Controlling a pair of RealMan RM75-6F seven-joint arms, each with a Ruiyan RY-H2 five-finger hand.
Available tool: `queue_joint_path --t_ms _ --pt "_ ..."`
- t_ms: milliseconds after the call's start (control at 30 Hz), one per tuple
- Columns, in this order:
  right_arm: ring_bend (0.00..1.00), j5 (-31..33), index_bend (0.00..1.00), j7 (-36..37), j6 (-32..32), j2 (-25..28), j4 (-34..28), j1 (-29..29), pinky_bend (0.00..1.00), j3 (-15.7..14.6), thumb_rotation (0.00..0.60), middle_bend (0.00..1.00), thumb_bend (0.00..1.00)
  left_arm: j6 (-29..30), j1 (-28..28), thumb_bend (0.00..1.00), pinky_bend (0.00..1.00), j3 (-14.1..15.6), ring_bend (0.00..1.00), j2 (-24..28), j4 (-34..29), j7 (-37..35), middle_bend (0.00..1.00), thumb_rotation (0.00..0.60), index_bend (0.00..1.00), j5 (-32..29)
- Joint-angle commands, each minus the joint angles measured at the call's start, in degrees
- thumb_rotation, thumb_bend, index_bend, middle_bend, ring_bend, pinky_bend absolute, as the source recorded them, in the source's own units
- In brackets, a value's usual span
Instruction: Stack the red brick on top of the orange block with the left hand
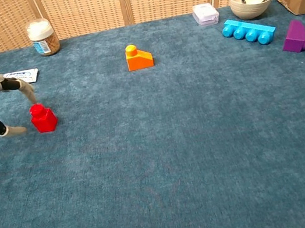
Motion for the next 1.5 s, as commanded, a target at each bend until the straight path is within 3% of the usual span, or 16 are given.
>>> queue_joint_path --t_ms 33,400,933,1233,1500 --pt "0.25 0.07 0.37 0.06 -0.05 0.03 0.05 -0.04 0.22 -0.05 0.6 0.36 0.27 -0.13 -0.47 0.3 0.14 0.1 0.12 -0.58 0.41 0.07 0.19 0.589 0.33 -0.06" --pt "0.25 0.58 0.37 0.27 -0.05 0.22 0.27 -0.41 0.22 -0.16 0.6 0.36 0.27 -0.18 -1.91 0.3 0.17 -0.07 0.14 -2.87 2.58 0.07 0.21 0.59 0.37 -1.28" --pt "0.25 0.47 0.37 0.3 -0.3 0.05 0.36 -0.47 0.22 -0.41 0.6 0.36 0.27 0.74 -2.49 0.36 0.21 -0.1 0.2 -3.59 3.29 -0.23 0.31 0.573 0.55 -2.36" --pt "0.25 0.47 0.37 0.92 -0.58 -0.24 0.91 -0.47 0.22 -0.49 0.6 0.36 0.27 0.34 -3.34 0.36 0.22 -2.13 0.22 0.62 -1.63 -1.23 0.31 0.573 0.55 -3.64" --pt "0.25 0.06 0.37 1.63 -0.54 -0.21 1.2 -0.66 0.22 -0.75 0.6 0.36 0.27 -2.39 -6.82 0.36 0.22 -6.28 0.22 5.52 -5.63 -0.86 0.31 0.566 0.55 -9.02"
